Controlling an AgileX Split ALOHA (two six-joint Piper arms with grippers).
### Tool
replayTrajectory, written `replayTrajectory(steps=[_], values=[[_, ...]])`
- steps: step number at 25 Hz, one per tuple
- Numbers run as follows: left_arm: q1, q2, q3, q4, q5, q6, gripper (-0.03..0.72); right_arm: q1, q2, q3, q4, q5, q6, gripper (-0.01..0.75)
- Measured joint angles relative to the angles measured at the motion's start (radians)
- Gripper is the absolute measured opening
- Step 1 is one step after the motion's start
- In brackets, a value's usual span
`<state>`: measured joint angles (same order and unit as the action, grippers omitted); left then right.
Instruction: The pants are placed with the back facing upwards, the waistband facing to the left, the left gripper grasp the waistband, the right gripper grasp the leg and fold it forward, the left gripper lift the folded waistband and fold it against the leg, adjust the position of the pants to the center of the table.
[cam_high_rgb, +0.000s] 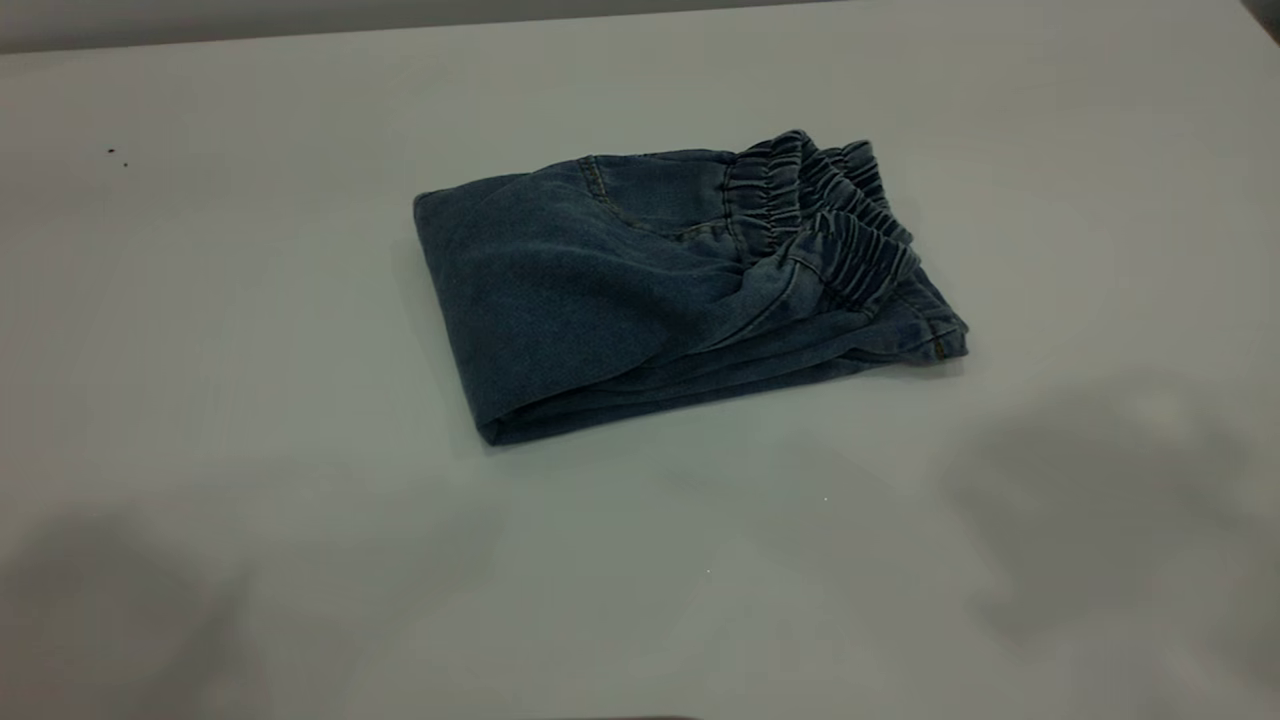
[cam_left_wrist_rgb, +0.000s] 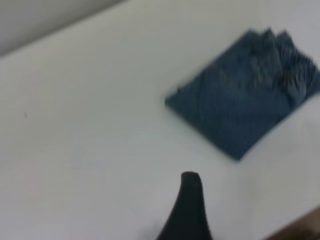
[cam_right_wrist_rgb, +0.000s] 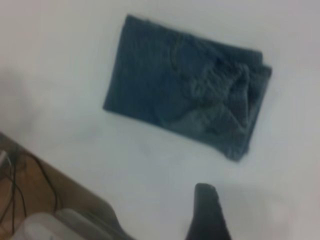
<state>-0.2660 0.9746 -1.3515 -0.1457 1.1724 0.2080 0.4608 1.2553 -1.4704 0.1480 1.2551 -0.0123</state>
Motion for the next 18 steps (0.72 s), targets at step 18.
replayTrajectory(steps=[18], values=[[0.0,-0.507,0.812,0.08,-0.005,-0.098,0.59,0.0,-0.641,0.901,-0.045,-0.159,0.002,0.423]])
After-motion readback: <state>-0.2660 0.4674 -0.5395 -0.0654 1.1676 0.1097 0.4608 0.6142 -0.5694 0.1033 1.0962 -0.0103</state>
